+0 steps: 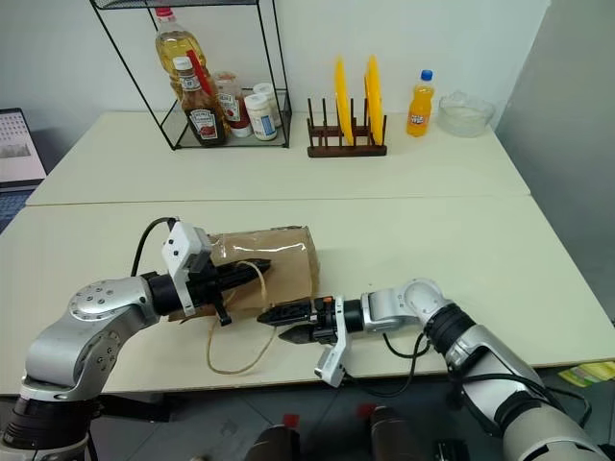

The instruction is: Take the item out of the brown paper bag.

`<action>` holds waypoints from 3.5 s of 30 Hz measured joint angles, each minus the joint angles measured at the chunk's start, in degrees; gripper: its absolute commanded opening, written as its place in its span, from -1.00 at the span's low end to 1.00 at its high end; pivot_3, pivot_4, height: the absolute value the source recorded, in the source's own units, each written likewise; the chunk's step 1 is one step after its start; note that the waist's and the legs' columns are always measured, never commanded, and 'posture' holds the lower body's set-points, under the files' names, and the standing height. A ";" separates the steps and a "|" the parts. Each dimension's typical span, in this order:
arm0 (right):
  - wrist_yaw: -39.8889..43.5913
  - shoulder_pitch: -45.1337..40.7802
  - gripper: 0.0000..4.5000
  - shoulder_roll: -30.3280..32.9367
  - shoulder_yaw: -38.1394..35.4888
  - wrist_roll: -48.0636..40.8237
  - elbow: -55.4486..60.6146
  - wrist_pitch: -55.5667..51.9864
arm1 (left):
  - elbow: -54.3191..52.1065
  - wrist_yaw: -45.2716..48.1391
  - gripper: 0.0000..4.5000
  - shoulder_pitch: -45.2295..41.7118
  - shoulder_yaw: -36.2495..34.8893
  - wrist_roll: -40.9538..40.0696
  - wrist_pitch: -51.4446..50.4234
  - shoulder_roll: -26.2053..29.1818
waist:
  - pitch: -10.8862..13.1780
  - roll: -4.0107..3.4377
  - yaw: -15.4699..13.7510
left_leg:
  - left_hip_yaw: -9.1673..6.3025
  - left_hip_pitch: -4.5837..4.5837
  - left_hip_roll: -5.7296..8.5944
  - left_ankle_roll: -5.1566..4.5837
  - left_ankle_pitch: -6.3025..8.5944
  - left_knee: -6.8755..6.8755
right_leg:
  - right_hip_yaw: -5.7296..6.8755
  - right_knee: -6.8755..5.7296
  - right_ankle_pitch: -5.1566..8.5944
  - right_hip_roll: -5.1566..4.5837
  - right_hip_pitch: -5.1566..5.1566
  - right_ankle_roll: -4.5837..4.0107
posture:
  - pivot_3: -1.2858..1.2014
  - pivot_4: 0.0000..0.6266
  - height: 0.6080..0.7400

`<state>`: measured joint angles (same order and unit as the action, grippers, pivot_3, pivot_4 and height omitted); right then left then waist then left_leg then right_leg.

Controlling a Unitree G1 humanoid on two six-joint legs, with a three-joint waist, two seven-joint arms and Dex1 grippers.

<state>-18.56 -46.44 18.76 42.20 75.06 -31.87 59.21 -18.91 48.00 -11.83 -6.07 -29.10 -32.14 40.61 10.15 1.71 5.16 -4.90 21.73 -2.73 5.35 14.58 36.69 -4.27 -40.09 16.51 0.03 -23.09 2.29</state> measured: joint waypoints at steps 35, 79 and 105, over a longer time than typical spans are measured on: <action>33.88 2.67 -0.99 0.64 0.25 -35.91 -5.61 0.65 | 11.15 -7.42 -1.00 -25.17 -2.51 -4.78 -8.45 -4.07 | -0.11 0.20 -1.50 | -0.56 -0.07 0.08 0.01 0.01 -0.25 | 0.63 0.97 0.02 -0.17 0.81 0.00 | 0.03 -0.52 1.00; 64.62 14.19 0.06 15.60 -3.23 -65.21 12.83 -10.88 | 13.43 -6.24 -1.00 -32.84 -4.41 -7.78 -13.62 -3.18 | 0.03 0.05 -3.22 | -0.68 0.03 0.35 0.02 0.01 -0.32 | 0.66 1.15 0.01 -0.43 0.91 0.09 | 0.03 -0.52 1.00; 56.68 7.36 -1.00 -5.52 -22.88 -128.11 46.06 -99.56 | 11.54 -6.22 -1.00 -31.33 -4.48 -8.42 -13.87 -1.92 | 0.34 -0.29 -2.66 | -0.80 0.17 0.14 0.01 0.01 -0.36 | 0.76 1.13 0.05 -0.18 0.73 0.11 | 0.03 -0.52 1.00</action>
<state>38.12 -39.08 13.25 19.31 -53.04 14.19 -40.34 -7.38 41.78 -43.16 -10.56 -37.52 -46.00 38.68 10.50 1.42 2.51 -5.71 21.91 -2.59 5.36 14.59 36.33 -3.50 -38.96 16.56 -0.15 -22.36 2.40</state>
